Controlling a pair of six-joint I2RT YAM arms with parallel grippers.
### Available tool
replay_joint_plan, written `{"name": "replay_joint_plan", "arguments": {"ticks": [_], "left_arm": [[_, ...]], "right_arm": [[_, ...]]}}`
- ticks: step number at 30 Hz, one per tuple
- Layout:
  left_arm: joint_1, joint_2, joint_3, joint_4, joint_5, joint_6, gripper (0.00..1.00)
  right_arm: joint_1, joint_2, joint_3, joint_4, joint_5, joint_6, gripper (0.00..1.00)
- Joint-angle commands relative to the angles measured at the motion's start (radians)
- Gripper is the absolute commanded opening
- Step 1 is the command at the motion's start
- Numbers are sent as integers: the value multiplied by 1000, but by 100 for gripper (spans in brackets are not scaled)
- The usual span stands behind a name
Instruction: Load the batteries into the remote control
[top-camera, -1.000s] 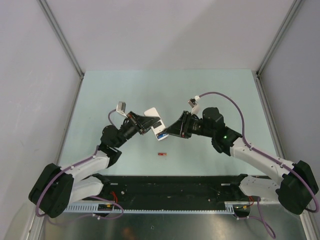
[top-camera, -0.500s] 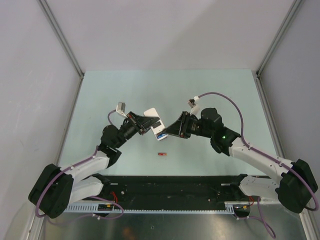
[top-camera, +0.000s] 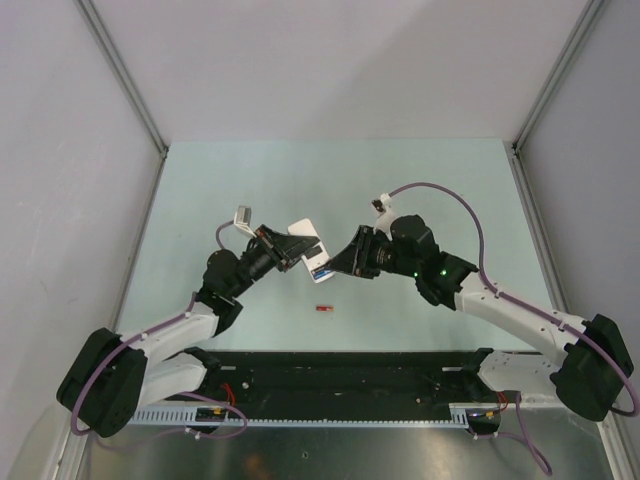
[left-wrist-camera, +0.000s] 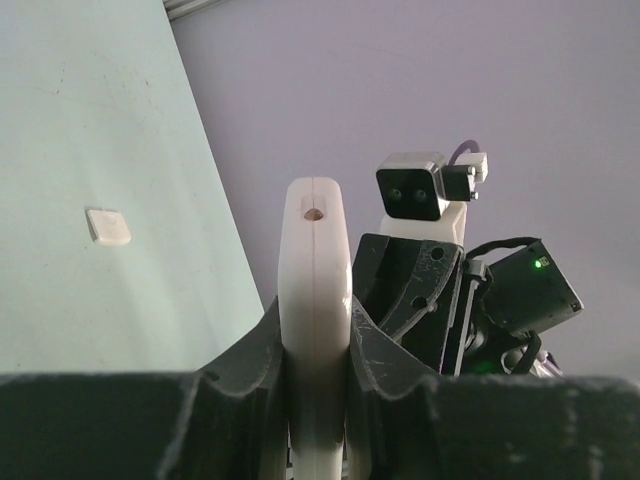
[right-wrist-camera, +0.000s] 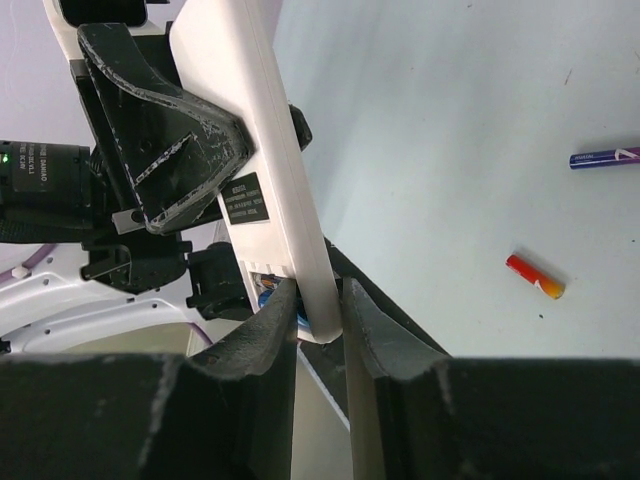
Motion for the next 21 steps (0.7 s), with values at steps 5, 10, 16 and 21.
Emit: {"name": "replay_joint_plan", "arguments": {"ticks": [5,10,16,21], "left_arm": [[-10,-29,-1,107,20,-12,0],[-8,-29,-18,107,19,-3,0],[5,-19,-37,104,47,3,0],[36,-8,-66,103,140,6,0]], "right_arm": [[-17,-61,19,-46,40,-17,53],[-75,-151,19,-78,25,-23,62],[-101,-234,19,-185,107,-128,61],[-78,-181,19,-380,287,-246,57]]}}
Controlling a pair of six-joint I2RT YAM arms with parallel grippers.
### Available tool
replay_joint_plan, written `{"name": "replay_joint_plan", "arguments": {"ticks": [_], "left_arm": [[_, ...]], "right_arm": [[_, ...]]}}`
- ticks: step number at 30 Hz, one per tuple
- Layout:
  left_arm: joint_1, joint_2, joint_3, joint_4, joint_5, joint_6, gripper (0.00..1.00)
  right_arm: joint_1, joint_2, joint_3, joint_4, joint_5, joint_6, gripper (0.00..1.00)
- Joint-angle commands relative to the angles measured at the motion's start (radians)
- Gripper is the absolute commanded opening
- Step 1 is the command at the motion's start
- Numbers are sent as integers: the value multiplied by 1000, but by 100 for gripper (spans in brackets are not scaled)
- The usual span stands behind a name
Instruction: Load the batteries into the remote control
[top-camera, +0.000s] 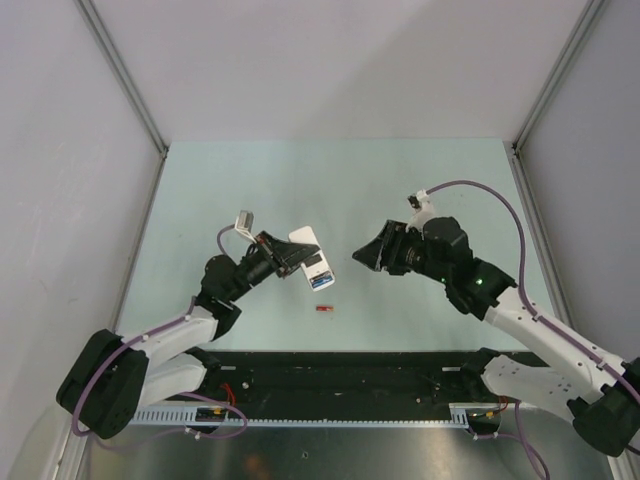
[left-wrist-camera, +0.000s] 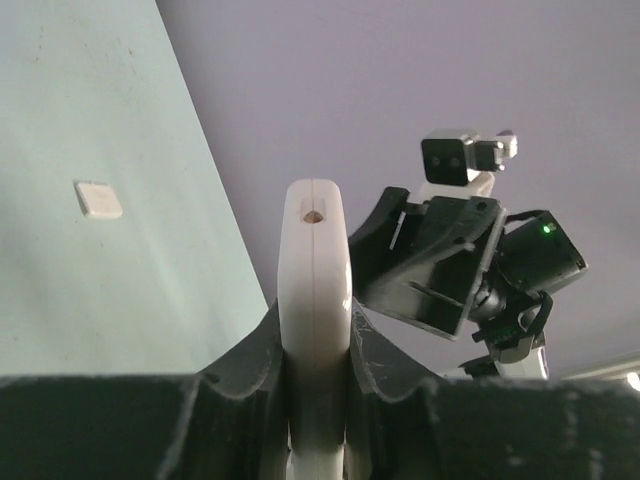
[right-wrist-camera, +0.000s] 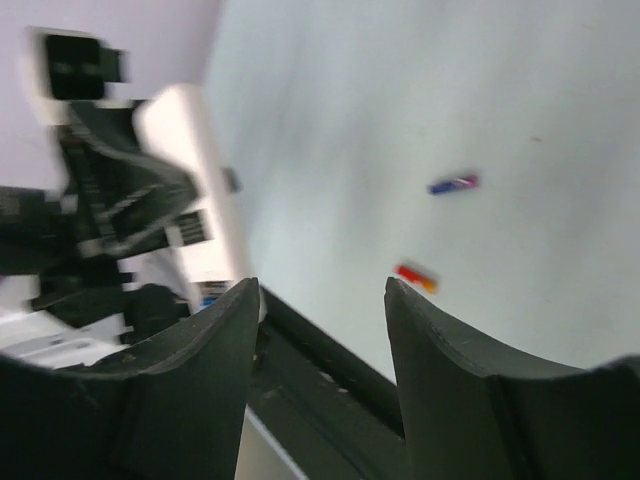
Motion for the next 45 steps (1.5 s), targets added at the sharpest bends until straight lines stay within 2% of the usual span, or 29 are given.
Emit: {"name": "replay_joint_plan", "arguments": {"ticks": [1,4,10,19,27,28,30,36,45], "left_arm": [[30,-4,-40,54,100,7,0],[43,-15,-85,53,129,4,0],[47,-78,-143,53,137,8,0],[50,-148,-165,54,182,31,0],[49,-171,-192,54,185,40,0],[49,-173,-194,54,185,43,0],[49,-179,-195,53,185,42,0],[49,-188,-197,53,183,37,0],[50,-200,-203,54,174,31,0]], "right_arm": [[22,61,18,-215,268,-133,58],[9,127,12,-271,379,-162,62],[-43,272,-3,-225,467,-231,74],[-139,479,-2,-157,514,-171,76],[-156,497,-2,-88,496,-173,79],[-158,499,-2,-81,490,-176,89],[-163,511,4,-67,478,-174,100],[-187,566,23,-76,490,-170,100],[-210,643,36,-16,445,-232,90]]}}
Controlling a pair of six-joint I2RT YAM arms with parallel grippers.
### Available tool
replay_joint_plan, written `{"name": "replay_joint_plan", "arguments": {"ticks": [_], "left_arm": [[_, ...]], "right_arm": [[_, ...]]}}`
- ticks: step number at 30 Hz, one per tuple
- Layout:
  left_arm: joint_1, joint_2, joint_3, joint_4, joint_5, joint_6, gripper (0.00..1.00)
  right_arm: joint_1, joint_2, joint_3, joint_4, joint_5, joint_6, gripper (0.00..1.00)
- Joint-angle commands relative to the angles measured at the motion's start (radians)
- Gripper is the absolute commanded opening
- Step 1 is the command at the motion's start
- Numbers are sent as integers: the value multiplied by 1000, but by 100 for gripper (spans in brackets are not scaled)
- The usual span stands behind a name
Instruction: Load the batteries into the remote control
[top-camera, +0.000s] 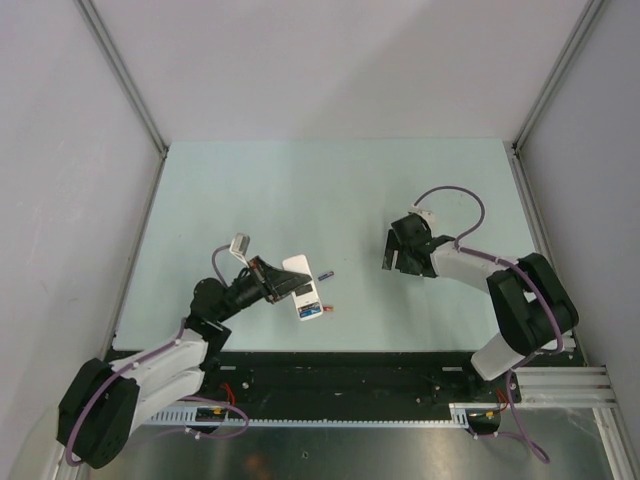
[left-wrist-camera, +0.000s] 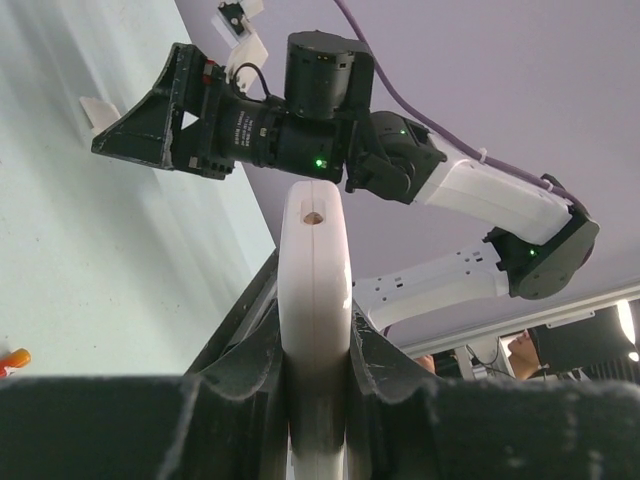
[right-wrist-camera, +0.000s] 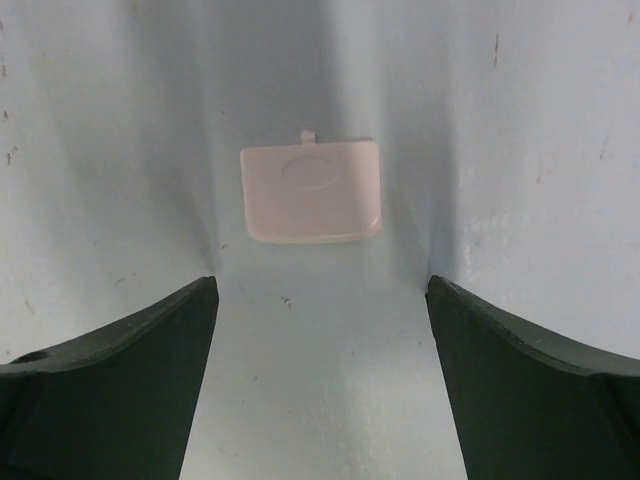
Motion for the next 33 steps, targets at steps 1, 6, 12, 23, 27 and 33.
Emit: {"name": "replay_joint_plan", "arguments": {"ticks": [1,6,12,23,27,33], "left_arm": [[6,-31,-9,47,8,9,0],[6,-35,-18,48,-2,8,0],[6,-19,-12,47,1,8,0],[6,-11,-9,48,2,13,0],[6,-10,-9,47,2,13,0],[6,-12,-10,48,4,13,0]], "right_arm": [[-9,29,45,65,-19,-45,89],[-24,53,59,75,-39,-95,87],[-40,93,85,67,-42,-156,81],[-49,116,96,42,-76,-194,71],[-49,118,96,32,-78,-194,62],[-47,118,96,21,-78,-174,50]]}}
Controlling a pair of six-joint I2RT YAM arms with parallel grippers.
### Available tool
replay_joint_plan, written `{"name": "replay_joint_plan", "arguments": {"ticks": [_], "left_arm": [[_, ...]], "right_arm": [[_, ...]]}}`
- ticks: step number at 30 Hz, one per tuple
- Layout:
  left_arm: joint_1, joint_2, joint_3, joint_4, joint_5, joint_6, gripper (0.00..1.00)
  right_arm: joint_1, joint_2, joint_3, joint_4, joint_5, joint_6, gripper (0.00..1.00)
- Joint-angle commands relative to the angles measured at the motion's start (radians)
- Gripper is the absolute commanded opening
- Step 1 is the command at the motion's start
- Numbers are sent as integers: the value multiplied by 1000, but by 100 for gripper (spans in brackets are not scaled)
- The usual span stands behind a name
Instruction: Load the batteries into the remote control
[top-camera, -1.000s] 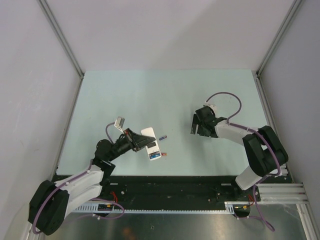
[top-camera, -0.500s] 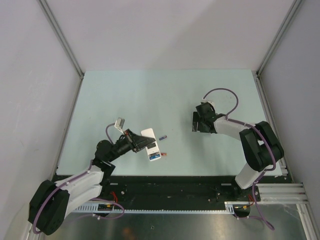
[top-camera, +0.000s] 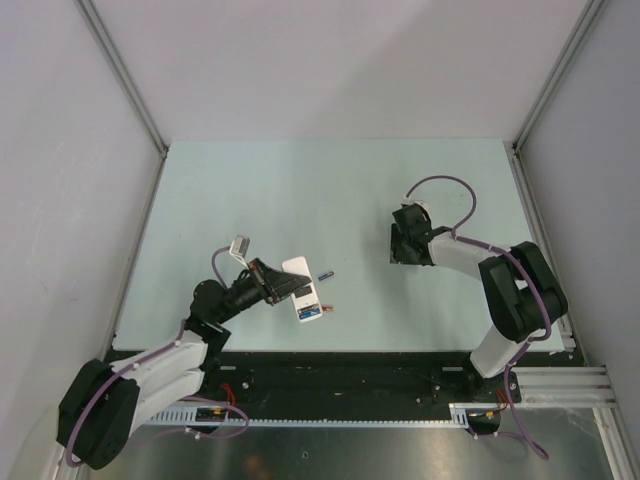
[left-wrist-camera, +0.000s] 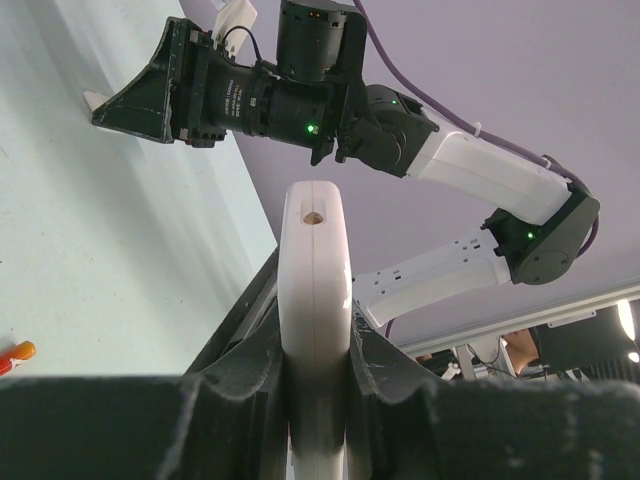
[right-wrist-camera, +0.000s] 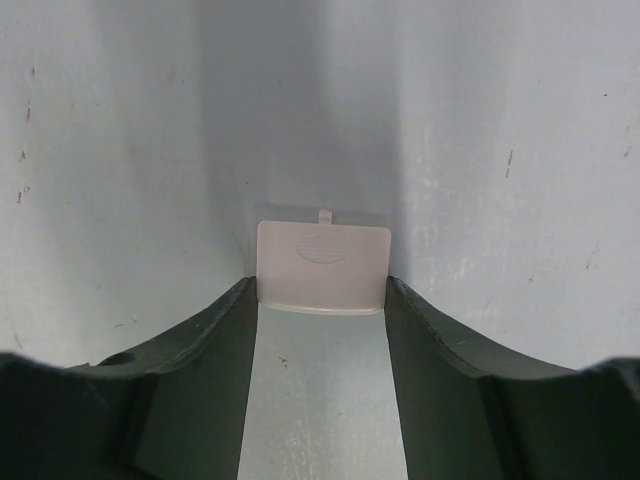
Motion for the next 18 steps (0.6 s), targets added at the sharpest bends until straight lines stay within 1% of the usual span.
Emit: {"name": "replay_joint_plan", "arguments": {"ticks": [1,3,8,12,15,16,18], "left_arm": [[7,-1,6,43,5,13,0],[6,0,6,42,5,13,0],[6,5,7,42,0,13,0],[6,25,19,42,-11,5,0],[7,57,41,42,-18,2,0],[6,65,55,43,-20,2,0],[4,92,67,43,-31,0,0]], "right_arm": [[-1,15,17,-31,-19,18,48],[2,9,17,-31,-24,26,43],[13,-31,17,-52,-30,42,41],[39,-114,17,-91,-35,50,40],[79,-206,17,-144,-35,53,40],[91,-262,19,-175,-33,55,40],[137,-319,19,-204,-30,61,39]]}}
